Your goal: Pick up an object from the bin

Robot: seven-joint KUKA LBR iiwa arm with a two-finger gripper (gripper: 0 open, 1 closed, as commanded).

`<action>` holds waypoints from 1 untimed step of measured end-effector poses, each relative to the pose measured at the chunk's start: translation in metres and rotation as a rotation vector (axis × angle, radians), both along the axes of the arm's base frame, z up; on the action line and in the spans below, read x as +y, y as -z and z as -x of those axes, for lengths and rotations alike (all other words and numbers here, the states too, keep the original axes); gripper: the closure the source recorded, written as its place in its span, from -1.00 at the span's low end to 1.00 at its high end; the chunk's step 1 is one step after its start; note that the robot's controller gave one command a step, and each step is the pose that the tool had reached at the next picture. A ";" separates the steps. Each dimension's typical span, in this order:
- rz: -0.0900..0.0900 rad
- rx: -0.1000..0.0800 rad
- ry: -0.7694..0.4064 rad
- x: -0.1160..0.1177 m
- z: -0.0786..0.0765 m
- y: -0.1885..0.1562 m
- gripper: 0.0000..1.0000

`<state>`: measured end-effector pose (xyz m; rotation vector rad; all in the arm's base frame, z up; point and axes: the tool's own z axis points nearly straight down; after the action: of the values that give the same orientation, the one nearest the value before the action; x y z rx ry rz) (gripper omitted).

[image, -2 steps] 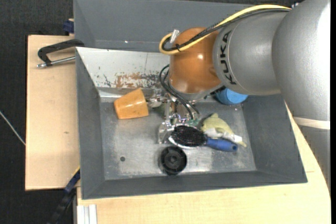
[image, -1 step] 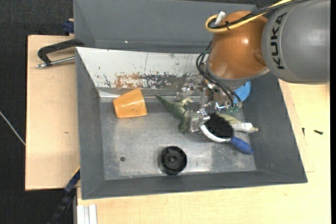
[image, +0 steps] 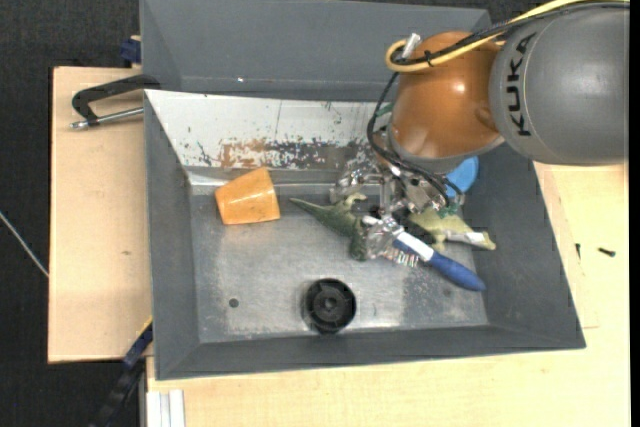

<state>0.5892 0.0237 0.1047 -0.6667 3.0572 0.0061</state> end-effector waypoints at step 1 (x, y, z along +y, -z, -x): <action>-0.001 -0.001 0.001 0.000 -0.001 0.000 1.00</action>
Offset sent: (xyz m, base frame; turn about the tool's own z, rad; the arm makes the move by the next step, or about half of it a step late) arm 0.0000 0.0000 0.0000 0.0000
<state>0.5899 0.0236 0.1049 -0.6657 3.0565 0.0069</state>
